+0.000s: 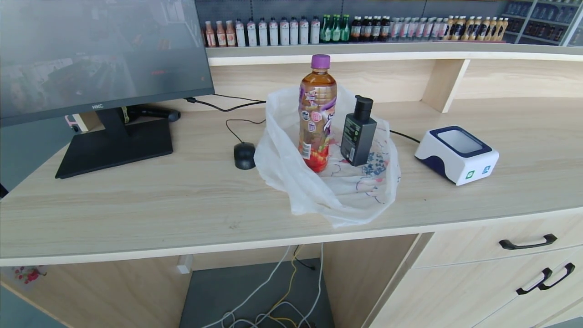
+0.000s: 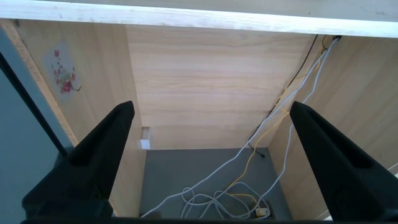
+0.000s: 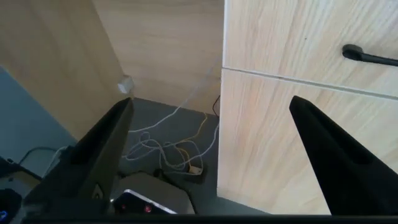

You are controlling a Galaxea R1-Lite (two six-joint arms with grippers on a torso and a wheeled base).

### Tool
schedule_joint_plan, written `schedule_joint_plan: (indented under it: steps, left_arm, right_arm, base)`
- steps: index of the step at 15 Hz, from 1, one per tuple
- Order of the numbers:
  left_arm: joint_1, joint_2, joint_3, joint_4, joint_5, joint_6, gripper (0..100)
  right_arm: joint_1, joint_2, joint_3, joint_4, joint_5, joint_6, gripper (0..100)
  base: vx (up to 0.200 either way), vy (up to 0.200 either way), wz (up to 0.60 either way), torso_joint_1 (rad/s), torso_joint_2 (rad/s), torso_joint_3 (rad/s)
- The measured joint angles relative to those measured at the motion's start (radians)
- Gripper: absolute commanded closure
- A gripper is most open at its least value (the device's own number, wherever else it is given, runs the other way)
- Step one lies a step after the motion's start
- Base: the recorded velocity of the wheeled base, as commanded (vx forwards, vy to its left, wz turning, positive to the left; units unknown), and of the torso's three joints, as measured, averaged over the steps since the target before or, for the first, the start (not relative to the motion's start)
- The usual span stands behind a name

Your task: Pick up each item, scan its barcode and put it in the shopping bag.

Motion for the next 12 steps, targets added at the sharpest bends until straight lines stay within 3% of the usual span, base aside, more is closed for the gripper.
schedule_joint_plan:
  steps: [2, 5, 6, 9, 12]
  left_arm:
    - [0.000, 0.000, 0.000, 0.000, 0.000, -0.001, 0]
    - [0.000, 0.000, 0.000, 0.000, 0.000, -0.001, 0]
    - [0.000, 0.000, 0.000, 0.000, 0.000, -0.001, 0]
    - [0.000, 0.000, 0.000, 0.000, 0.000, -0.001, 0]
    - [0.000, 0.000, 0.000, 0.000, 0.000, 0.000, 0]
  right_arm:
    - [-0.159, -0.001, 0.000, 0.000, -0.013, -0.009, 0]
    - [-0.467, -0.021, 0.000, -0.003, -0.008, -0.027, 0]
    - [-0.525, -0.039, 0.001, -0.014, 0.017, -0.045, 0]
    - [-0.552, -0.084, 0.010, -0.031, 0.246, -0.071, 0]
    - [-0.551, -0.100, 0.010, -0.031, 0.223, -0.052, 0]
  base:
    - [0.000, 0.000, 0.00, 0.000, 0.00, 0.000]
    - [0.000, 0.000, 0.00, 0.000, 0.00, 0.000]
    - [0.000, 0.000, 0.00, 0.000, 0.00, 0.000]
    - [0.000, 0.000, 0.00, 0.000, 0.00, 0.000]
    - [0.000, 0.000, 0.00, 0.000, 0.00, 0.000]
